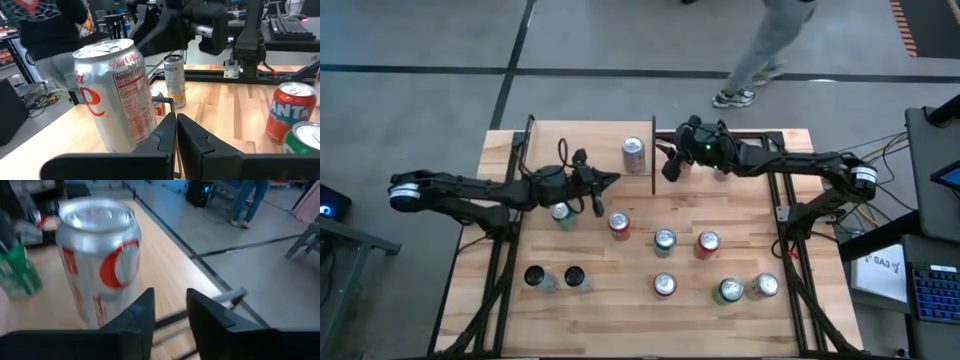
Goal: Place canned beverage on shelf
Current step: Put the middle silver soda can on the shelf
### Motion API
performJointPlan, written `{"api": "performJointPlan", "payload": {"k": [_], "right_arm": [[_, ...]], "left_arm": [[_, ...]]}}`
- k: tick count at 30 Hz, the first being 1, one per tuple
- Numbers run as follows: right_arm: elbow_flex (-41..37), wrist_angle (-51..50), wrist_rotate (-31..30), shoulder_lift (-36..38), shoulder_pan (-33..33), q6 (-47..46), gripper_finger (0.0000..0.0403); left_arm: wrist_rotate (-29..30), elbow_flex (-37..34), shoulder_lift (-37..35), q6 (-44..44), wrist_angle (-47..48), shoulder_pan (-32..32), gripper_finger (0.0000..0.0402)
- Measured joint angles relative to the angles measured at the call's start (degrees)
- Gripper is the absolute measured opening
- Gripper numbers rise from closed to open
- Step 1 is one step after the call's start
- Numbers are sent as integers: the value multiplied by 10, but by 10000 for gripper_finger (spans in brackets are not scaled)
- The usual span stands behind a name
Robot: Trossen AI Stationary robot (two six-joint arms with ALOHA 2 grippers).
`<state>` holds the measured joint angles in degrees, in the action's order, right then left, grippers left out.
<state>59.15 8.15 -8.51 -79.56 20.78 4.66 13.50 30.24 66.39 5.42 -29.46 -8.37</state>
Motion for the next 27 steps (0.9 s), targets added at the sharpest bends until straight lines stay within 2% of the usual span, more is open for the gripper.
{"api": "performJointPlan", "payload": {"k": [8, 18, 24, 27], "right_arm": [[-2, 33, 0, -19, -7, -36, 14], [24, 24, 2, -39, -24, -30, 9], [24, 11, 15, -39, -46, -26, 9], [24, 9, 15, -38, -59, -26, 9]], "left_arm": [[3, 7, 67, 0, -85, -1, 0], [52, 60, 132, 0, -80, -9, 0], [76, 64, 131, -15, -55, -9, 0], [112, 57, 116, -34, -51, -8, 0]]}}
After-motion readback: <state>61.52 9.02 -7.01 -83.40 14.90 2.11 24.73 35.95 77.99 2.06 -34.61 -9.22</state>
